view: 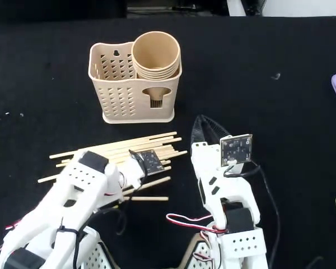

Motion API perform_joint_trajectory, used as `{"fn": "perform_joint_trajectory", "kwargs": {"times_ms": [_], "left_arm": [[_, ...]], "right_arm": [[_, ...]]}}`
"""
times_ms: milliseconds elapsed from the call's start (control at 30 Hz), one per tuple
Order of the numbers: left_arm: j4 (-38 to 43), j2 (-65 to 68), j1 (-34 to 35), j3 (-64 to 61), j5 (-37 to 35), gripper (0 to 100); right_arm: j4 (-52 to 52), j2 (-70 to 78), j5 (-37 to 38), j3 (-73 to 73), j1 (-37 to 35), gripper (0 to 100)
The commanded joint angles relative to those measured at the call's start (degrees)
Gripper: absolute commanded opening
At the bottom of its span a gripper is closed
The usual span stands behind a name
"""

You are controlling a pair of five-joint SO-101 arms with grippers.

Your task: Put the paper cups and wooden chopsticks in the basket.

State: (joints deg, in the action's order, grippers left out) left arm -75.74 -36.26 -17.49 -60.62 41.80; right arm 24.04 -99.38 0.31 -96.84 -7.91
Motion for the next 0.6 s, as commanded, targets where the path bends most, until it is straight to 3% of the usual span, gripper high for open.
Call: {"fn": "perform_joint_trajectory", "kwargs": {"times_ms": [0,267,567], "left_arm": [[7.0,-0.4,-0.6,-2.9,-0.1,3],[8.2,-0.9,0.0,-5.0,0.2,20],[8.3,-0.9,0.0,-2.6,0.1,13]], "right_arm": [[0.4,-1.1,0.0,0.0,-0.7,2.1],[0.5,-1.1,0.0,0.0,-0.7,2.1],[0.5,-1.1,0.0,0.0,-0.7,2.1]]}}
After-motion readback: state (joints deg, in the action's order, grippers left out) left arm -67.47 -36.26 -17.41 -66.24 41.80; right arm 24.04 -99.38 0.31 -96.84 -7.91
